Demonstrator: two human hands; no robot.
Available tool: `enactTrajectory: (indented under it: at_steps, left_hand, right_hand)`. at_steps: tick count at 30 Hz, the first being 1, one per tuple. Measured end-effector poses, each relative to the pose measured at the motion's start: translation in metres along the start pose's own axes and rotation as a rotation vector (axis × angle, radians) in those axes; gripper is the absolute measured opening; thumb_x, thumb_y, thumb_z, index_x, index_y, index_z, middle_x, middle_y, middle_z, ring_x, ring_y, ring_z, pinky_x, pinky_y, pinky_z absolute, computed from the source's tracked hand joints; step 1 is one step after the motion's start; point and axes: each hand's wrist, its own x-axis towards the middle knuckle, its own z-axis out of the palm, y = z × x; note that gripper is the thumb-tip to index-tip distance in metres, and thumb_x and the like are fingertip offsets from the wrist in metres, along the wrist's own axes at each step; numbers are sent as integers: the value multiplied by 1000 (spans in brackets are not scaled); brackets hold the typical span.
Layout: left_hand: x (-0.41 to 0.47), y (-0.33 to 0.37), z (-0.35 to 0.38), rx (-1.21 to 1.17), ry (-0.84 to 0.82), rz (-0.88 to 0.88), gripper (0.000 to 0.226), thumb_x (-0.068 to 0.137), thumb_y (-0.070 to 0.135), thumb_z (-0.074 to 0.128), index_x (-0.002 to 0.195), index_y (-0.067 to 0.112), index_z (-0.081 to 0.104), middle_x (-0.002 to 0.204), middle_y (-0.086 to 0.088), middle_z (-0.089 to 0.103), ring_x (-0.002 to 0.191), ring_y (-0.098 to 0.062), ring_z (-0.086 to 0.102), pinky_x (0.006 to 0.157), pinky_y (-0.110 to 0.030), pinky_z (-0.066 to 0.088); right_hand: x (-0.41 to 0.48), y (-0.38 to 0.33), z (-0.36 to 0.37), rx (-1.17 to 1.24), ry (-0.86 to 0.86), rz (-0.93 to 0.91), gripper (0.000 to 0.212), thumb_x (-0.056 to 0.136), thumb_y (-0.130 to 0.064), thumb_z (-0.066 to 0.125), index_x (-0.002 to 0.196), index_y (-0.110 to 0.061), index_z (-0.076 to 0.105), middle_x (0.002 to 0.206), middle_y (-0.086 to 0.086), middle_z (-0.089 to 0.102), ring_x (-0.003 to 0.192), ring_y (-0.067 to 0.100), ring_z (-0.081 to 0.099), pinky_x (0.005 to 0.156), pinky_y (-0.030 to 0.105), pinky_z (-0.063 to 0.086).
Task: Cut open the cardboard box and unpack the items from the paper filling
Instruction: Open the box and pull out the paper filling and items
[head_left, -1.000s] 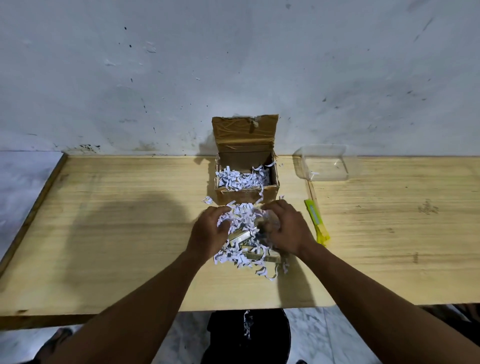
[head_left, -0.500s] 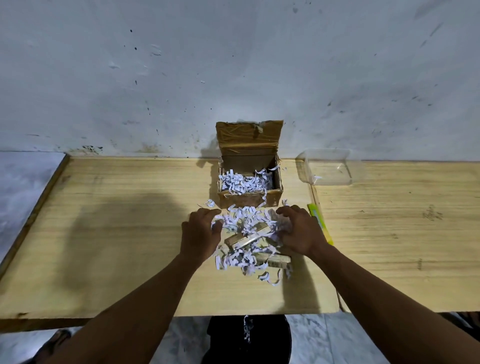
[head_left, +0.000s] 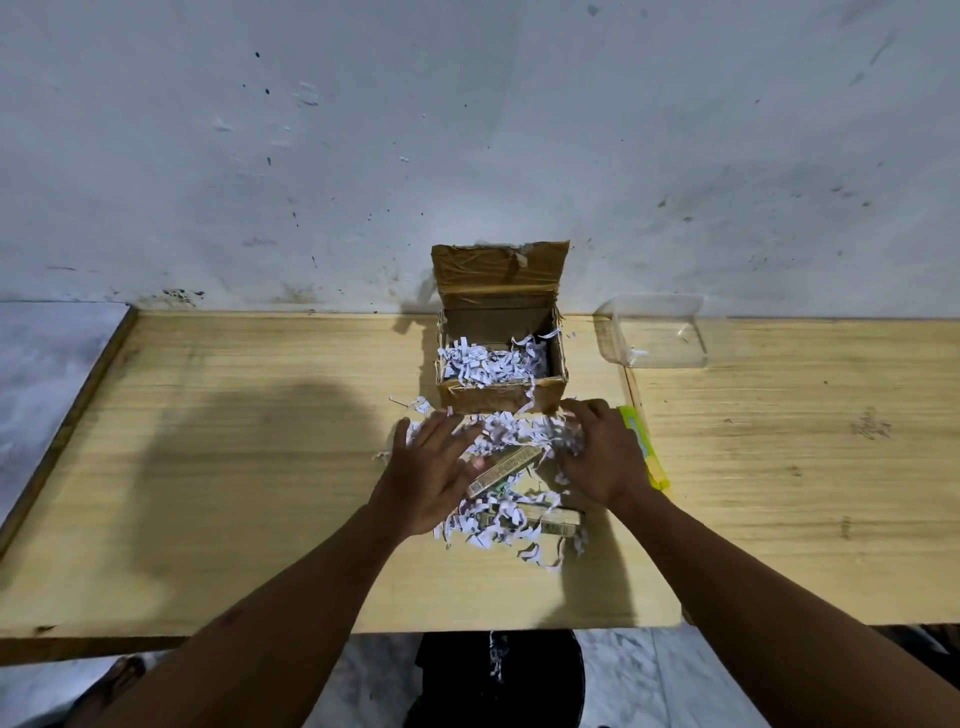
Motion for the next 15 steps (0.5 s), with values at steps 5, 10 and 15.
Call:
enactTrajectory:
  at_steps: [5,10,15]
  left_hand:
    - [-16,-2,0,-32,11,55,61,91,64,45,138,26,50,144,2,51,140,-17,38,115,-54,19]
    - [-35,-5,13,-42,-104,-19,83,86,71,45,152,24,28,158,4,31,150,-17,16,119,-55,7]
    - [-38,-13,1,29,-215,57,101,73,78,52,155,30,15,163,3,18,152,-18,2,116,-64,1]
  right_hand:
    - [-23,-1,-1,43,69,-253,34,67,-37,61,100,-34,55,100,-1,55,92,21,51,72,36,40]
    - [-40,5,8,31,-167,-372,25,76,-28,50,84,-24,74,87,-1,66,84,23,63,66,35,54]
    - [-43,18,-11,57,-154,-196,33,68,-41,50,85,-25,74,95,-6,69,95,18,65,79,32,54]
